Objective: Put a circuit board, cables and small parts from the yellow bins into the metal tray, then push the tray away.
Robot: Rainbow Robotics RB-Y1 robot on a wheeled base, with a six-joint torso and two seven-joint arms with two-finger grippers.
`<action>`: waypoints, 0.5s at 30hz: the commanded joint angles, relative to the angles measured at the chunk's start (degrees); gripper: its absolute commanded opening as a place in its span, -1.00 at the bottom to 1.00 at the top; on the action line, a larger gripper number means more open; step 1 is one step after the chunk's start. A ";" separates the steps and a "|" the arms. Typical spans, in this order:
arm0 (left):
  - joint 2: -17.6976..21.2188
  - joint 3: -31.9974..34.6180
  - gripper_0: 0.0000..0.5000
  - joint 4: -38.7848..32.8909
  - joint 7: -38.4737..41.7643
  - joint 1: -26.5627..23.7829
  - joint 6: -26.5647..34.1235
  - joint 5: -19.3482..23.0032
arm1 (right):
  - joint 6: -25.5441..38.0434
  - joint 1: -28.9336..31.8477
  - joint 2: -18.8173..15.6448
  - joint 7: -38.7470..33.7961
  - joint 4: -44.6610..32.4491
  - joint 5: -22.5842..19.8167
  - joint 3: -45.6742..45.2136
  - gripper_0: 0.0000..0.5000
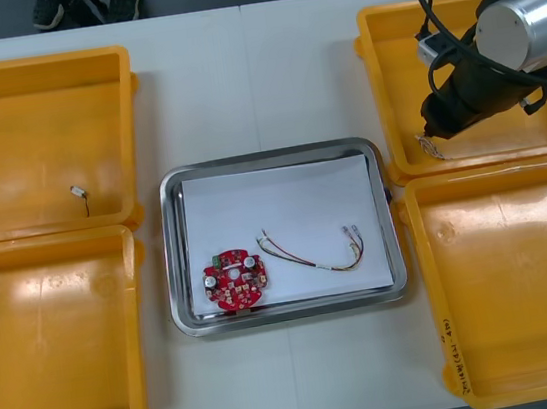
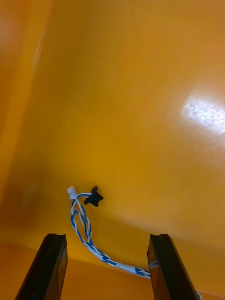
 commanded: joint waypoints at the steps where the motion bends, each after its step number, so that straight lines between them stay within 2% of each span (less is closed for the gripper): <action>1: 2.98 -0.73 -1.00 -4.97 10.60 -2.91 0.73 2.80 | -0.62 -2.11 0.38 -1.66 -0.39 -0.64 2.01 1.00; 9: 2.89 -6.10 -1.00 -9.81 20.18 -3.00 0.73 7.55 | -2.37 -0.87 0.38 -2.54 -0.30 -1.61 2.01 1.00; 15: 1.22 -11.28 -1.00 -11.04 25.71 -5.19 0.73 8.43 | -3.78 -0.26 0.38 -3.33 -0.30 -2.14 2.01 1.00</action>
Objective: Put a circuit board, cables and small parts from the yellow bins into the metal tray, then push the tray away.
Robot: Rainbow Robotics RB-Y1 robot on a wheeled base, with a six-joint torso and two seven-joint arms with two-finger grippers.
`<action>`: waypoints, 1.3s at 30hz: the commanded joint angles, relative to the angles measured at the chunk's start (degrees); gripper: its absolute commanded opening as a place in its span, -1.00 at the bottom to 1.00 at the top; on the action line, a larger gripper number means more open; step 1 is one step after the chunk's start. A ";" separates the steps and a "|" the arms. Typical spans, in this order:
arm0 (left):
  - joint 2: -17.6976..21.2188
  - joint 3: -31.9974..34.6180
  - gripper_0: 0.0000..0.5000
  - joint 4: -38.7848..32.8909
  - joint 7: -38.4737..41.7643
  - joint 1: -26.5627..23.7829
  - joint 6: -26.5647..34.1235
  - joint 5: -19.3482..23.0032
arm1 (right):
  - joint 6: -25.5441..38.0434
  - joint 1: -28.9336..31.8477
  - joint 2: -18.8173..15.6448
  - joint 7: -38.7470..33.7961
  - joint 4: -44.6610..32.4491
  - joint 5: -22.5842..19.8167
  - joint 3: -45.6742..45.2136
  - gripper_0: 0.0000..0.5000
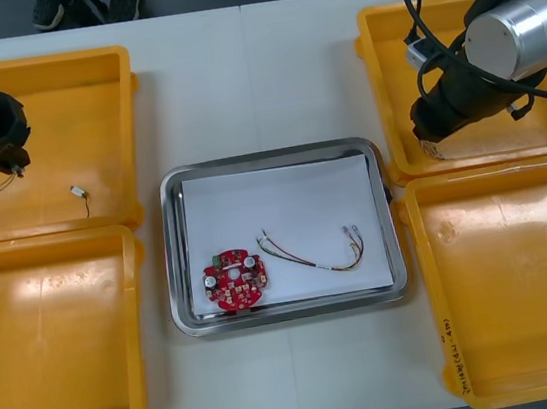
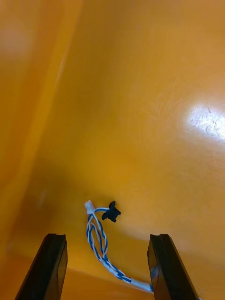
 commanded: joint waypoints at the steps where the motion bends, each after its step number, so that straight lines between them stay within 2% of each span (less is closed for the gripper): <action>1: 0.64 -4.51 -1.00 -1.98 0.19 -5.36 0.48 1.05 | -0.70 -0.29 0.41 -2.83 -0.46 -1.09 0.35 1.00; 8: -3.76 -6.97 -1.00 -1.98 1.33 -7.21 0.48 -0.01 | -0.70 0.76 0.32 -4.24 -0.46 -1.97 0.26 1.00; 13: -9.03 -7.59 -1.00 -1.98 1.42 -8.00 0.48 -3.52 | -0.88 1.64 0.23 -7.14 -0.46 -2.76 0.35 1.00; 23: -17.38 -11.28 -1.00 -1.98 1.42 -8.52 0.48 -9.76 | -3.69 3.66 0.23 -7.66 -0.46 -3.29 0.35 1.00; 30: -21.60 -14.79 -1.00 -0.57 1.69 -8.61 -0.01 -12.93 | -4.66 4.72 0.41 -7.66 -0.46 -3.38 0.43 1.00; 39: -24.67 -21.30 -1.00 6.20 1.60 -9.75 -6.86 -14.51 | -7.03 6.30 0.41 -7.66 -0.46 -3.64 0.78 1.00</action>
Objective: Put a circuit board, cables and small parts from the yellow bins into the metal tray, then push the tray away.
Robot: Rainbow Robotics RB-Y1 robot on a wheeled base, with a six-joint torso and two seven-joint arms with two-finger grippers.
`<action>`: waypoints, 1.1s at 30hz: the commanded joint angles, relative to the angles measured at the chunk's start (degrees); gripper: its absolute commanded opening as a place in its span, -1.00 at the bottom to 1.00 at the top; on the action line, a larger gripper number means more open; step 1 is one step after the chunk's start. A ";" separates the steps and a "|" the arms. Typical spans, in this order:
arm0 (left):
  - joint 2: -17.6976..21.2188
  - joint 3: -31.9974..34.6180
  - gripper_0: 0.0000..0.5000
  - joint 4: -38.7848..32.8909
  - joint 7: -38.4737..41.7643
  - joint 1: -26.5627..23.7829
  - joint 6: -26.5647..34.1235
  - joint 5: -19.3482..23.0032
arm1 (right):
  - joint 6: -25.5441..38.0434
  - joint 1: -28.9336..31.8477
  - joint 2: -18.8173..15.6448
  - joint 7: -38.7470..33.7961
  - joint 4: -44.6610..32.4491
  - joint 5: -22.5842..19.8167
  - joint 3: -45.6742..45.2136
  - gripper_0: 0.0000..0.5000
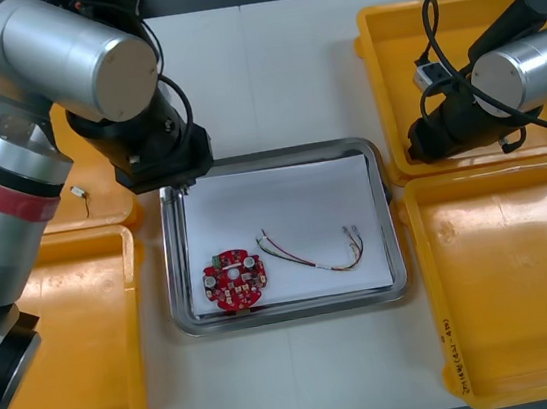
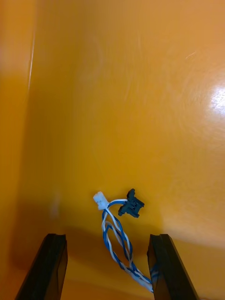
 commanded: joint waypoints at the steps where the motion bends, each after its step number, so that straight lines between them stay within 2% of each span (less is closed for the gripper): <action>1: -2.60 -3.02 -1.00 2.71 0.74 -3.51 -3.82 -1.28 | -1.43 1.00 0.33 -0.09 -0.47 -0.63 0.78 1.00; 5: -3.57 -4.87 -1.00 5.43 0.38 -3.51 -6.10 -2.07 | -1.86 1.17 0.33 -0.26 -0.38 -0.63 1.13 1.00; 6: -3.57 -5.75 -1.00 5.78 0.38 -3.60 -6.98 -2.16 | -1.86 1.17 0.33 -0.35 -0.47 -0.63 1.13 0.89; 7: -3.57 -6.27 -1.00 6.14 0.47 -3.51 -7.33 -2.07 | -1.86 1.35 0.33 -0.44 -0.47 -0.63 1.04 0.74; 8: -3.57 -6.98 -1.00 6.84 0.56 -3.60 -7.86 -1.99 | -1.86 1.17 0.33 -0.53 -0.38 -0.63 1.13 0.44; 9: -3.57 -7.24 -1.00 7.45 0.56 -3.51 -8.21 -1.90 | -1.86 1.35 0.33 -0.53 -0.47 -0.54 1.13 0.03; 10: -3.66 -7.42 -1.00 7.63 0.56 -3.51 -8.30 -1.90 | -1.86 1.17 0.33 -0.61 -0.47 -0.54 1.04 -0.16; 11: -3.66 -7.94 -1.00 8.07 0.56 -3.51 -8.30 -1.81 | -1.86 1.17 0.33 -0.70 -0.38 -0.63 1.13 -0.49; 12: -3.57 -8.56 -1.00 8.51 0.65 -3.51 -8.30 -1.63 | -1.86 1.17 0.24 -0.88 -0.47 -0.54 1.04 -0.71; 15: -3.57 -9.17 -1.00 9.21 0.82 -3.42 -8.21 -1.37 | -1.86 1.35 0.33 -1.14 -0.47 -0.45 1.04 -1.00; 23: -3.48 -9.35 -1.00 9.21 1.00 -3.24 -7.42 -1.20 | -2.57 1.00 0.06 -1.23 -0.47 -0.71 0.25 -1.00; 25: -3.39 -9.26 -0.94 9.21 1.09 -3.24 -7.42 -1.20 | -2.48 0.56 -0.11 -1.05 -0.47 -0.89 -0.27 -1.00; 28: -3.39 -9.26 -0.66 9.21 1.18 -2.98 -7.33 -1.28 | -2.30 -0.23 -0.38 -0.61 -0.47 -1.15 -2.03 -1.00; 30: -3.39 -9.26 -0.21 9.21 1.18 -2.45 -7.42 -1.55 | -1.69 -1.46 -0.55 -0.17 -0.47 -1.07 -3.26 -1.00; 31: -3.39 -9.26 -0.09 9.21 1.09 -2.28 -7.51 -1.63 | -1.60 -1.64 -0.64 -0.17 -0.47 -0.98 -3.44 -1.00; 33: -3.39 -9.26 0.33 9.21 1.18 -1.93 -7.86 -1.72 | -1.51 -2.69 -0.99 0.09 -0.47 -0.63 -4.32 -1.00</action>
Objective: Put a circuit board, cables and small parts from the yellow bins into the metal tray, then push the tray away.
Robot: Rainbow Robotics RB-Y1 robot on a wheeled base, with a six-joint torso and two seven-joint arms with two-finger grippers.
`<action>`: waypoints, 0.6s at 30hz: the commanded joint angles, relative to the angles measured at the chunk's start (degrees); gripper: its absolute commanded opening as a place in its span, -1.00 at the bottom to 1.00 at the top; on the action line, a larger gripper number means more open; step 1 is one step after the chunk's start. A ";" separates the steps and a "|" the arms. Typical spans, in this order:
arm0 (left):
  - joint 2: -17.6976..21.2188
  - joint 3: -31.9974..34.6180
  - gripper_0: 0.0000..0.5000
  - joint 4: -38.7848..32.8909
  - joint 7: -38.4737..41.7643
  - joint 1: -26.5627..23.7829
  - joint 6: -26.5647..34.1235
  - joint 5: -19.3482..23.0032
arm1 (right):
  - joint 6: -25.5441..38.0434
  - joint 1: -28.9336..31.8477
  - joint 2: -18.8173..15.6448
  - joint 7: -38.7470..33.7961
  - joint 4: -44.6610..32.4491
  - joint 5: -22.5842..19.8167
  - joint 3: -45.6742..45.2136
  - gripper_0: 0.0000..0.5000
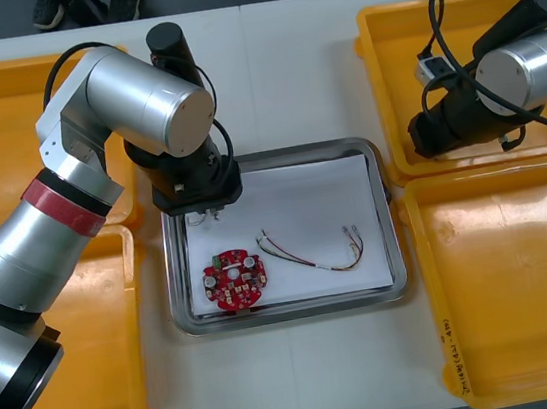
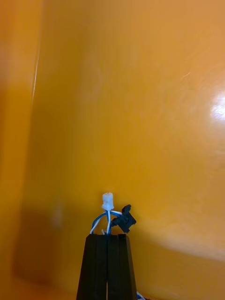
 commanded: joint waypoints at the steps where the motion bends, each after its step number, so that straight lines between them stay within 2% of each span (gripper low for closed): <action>1: -0.82 -0.67 0.43 -0.60 1.17 -1.22 -0.32 -0.29 | 0.54 -3.03 -1.16 0.11 -0.46 -0.09 -3.35 -1.00; 3: -0.82 -0.67 0.87 -0.60 1.09 -1.04 -0.32 -0.29 | 0.54 -3.91 -1.60 0.37 -0.46 0.43 -4.41 -1.00; 4: -0.82 -0.58 0.99 -0.60 1.09 -1.04 -0.32 -0.29 | 0.45 -4.26 -1.87 0.55 -0.46 0.70 -4.85 -1.00; 11: -0.56 -0.05 1.00 -1.12 1.17 -1.13 -0.23 -0.46 | 0.28 -6.19 -2.48 0.99 -0.46 4.21 -8.19 -1.00; 18: 0.85 3.46 1.00 -6.22 0.65 -1.22 2.58 -0.99 | -5.26 -6.37 -2.66 0.63 -0.11 8.78 -9.60 -1.00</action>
